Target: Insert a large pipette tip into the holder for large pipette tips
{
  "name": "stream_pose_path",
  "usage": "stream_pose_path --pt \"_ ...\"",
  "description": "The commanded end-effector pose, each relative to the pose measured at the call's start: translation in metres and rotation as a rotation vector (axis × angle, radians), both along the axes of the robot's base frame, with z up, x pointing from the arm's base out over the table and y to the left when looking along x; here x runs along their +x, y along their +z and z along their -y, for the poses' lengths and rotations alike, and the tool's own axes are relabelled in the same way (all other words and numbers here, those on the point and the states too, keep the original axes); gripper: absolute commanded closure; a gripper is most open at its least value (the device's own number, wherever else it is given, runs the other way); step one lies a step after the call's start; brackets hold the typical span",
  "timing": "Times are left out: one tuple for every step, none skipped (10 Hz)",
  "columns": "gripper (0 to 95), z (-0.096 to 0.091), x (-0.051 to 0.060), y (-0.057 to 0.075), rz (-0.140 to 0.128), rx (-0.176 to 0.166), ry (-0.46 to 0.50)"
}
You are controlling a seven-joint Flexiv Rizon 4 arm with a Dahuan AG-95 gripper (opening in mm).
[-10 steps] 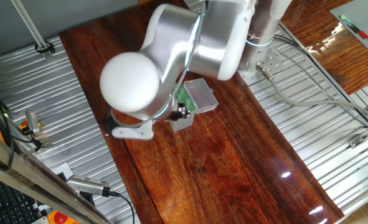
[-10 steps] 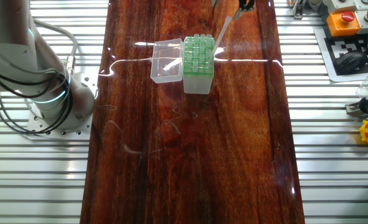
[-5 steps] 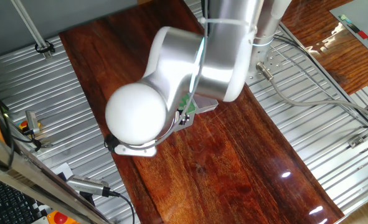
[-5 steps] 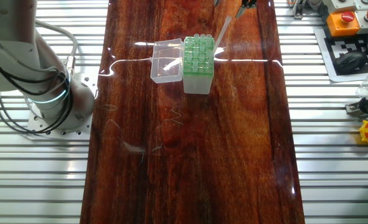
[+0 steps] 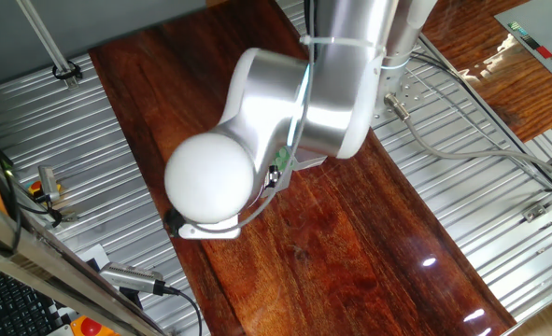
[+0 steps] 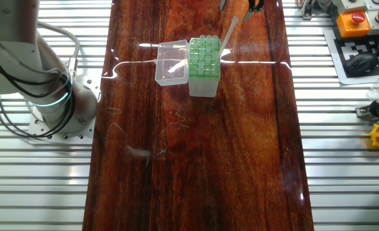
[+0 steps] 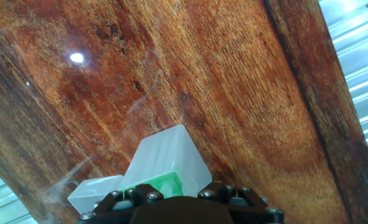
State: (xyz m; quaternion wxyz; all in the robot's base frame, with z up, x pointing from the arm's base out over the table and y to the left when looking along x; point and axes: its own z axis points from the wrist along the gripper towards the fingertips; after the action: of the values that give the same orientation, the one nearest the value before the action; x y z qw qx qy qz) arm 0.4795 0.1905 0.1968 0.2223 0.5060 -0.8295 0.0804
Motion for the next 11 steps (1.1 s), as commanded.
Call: stream_pose_path --pt "57.0 0.0015 -0.0005 -0.0029 0.003 -0.001 0.009" --pt "57.0 0.0018 -0.0003 -0.0045 0.004 -0.001 0.016" --pt "57.0 0.0019 -0.0003 -0.0052 0.005 -0.001 0.018" --pt "57.0 0.0021 -0.0007 -0.0058 0.006 -0.002 0.019" --pt "57.0 0.0024 -0.0014 -0.0064 0.008 -0.003 0.021" --pt "57.0 0.0026 -0.0019 -0.0069 0.010 -0.002 0.024" --pt "76.0 0.0030 -0.0031 -0.0076 0.017 -0.002 0.029" --pt "76.0 0.0032 -0.0037 -0.0079 0.023 -0.003 0.033" --pt "95.0 0.0035 -0.0045 -0.0081 0.028 -0.003 0.039" --pt "95.0 0.0039 -0.0050 -0.0079 0.031 -0.001 0.044" --pt "95.0 0.0055 -0.0063 -0.0064 0.037 0.009 0.050"
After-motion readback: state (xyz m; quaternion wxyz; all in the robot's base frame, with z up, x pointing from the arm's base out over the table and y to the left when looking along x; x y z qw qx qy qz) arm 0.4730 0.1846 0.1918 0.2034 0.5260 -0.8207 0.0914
